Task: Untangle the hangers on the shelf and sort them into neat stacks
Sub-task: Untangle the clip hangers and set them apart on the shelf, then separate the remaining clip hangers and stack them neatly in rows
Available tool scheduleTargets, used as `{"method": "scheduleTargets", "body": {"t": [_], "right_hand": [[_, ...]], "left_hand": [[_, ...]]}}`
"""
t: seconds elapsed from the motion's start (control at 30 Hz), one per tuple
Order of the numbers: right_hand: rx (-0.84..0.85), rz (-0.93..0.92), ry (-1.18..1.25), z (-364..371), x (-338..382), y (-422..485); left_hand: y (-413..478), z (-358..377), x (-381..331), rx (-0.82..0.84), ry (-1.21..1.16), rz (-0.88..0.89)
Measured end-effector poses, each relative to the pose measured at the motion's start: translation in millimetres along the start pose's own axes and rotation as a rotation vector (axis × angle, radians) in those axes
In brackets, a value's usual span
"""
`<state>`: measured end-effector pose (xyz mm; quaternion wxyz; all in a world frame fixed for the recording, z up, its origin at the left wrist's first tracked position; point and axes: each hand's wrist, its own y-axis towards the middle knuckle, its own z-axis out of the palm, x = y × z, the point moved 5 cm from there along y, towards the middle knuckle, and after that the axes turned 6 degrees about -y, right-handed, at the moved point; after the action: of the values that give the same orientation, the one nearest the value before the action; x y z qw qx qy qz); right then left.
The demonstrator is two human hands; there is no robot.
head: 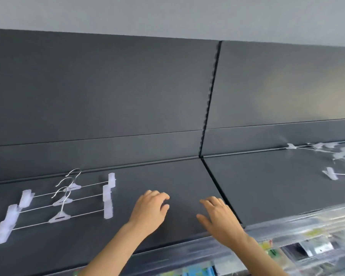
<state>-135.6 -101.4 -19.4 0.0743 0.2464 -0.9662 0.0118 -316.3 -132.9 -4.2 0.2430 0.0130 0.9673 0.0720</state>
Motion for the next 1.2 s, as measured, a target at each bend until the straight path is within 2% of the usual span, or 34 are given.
{"method": "scheduleTargets", "body": {"t": [0.27,0.53,0.8,1.2], "right_hand": [[-0.019,0.159,-0.003,-38,-175,-60],[-0.047,0.321,0.04,-68,-308,-110],[-0.088,0.475,0.036,-88,-429,-120],[-0.1,0.62,-0.011,-109,-591,-85]], "left_hand": [[54,84,-161,0.064,-0.024,0.104],[100,154,-277,0.134,-0.035,0.213],[172,217,-365,0.184,-0.08,0.33],[305,312,-460,0.265,-0.075,0.387]]}}
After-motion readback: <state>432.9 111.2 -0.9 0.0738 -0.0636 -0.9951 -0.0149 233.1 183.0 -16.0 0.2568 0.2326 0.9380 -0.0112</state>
